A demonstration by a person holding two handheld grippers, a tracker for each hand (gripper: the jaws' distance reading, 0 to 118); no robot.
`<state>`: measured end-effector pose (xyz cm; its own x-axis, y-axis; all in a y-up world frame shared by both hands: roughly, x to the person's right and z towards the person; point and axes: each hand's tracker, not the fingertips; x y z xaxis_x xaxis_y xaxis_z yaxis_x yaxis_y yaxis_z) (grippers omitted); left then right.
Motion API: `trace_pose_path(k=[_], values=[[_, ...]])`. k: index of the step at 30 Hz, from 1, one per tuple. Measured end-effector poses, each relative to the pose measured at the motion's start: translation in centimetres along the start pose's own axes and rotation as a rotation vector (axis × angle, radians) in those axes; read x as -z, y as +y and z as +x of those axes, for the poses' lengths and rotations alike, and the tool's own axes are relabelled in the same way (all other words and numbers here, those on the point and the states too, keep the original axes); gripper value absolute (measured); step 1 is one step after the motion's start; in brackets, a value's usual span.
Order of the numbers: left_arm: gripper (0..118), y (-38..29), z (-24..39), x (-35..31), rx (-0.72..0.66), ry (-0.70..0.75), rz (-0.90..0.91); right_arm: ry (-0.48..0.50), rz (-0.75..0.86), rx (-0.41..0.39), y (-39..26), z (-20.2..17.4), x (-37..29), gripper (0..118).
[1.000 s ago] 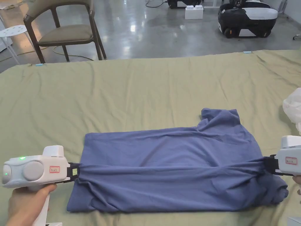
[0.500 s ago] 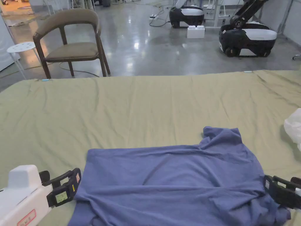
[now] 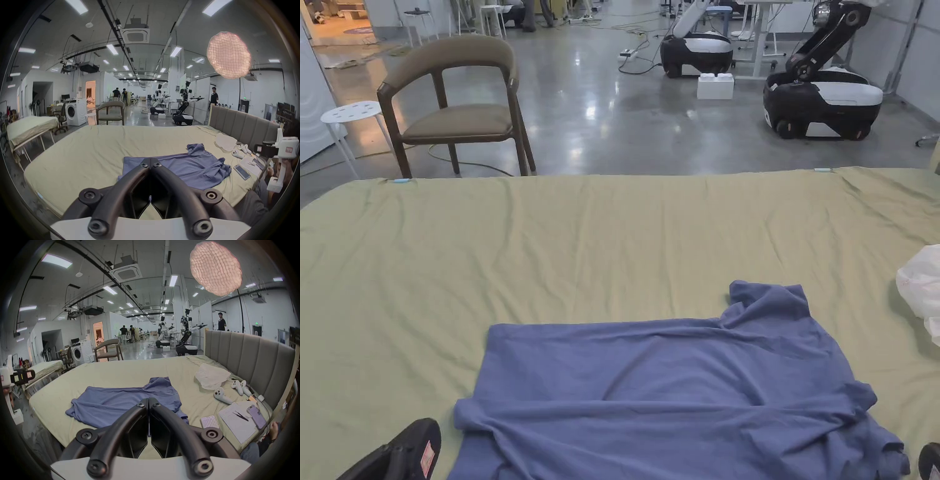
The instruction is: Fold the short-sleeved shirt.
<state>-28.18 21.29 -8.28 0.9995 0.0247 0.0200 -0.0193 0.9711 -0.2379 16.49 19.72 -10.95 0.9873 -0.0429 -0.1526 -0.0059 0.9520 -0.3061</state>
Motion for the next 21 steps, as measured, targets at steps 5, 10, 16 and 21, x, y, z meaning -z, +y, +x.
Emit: trace_pose_path(k=[5, 10, 16, 21], values=[[0, -0.3, 0.0, 0.1, 0.045, -0.004, -0.043, 0.004, -0.033, 0.005, -0.7, 0.2, 0.4, 0], [0, -2.8, -2.2, 2.7, -0.025, 0.04, -0.11, -0.002, -0.067, 0.04, -1.3, 0.5, 0.8, 0], [47, -9.0, -6.3, 10.1, -0.207, -0.061, -0.199, 0.007, -0.126, 0.118, -2.6, 1.4, 1.1, 0], [67, -13.8, -8.4, 16.3, -0.172, 0.05, -0.381, -0.015, -0.158, 0.15, -3.2, 2.3, 0.8, 0]])
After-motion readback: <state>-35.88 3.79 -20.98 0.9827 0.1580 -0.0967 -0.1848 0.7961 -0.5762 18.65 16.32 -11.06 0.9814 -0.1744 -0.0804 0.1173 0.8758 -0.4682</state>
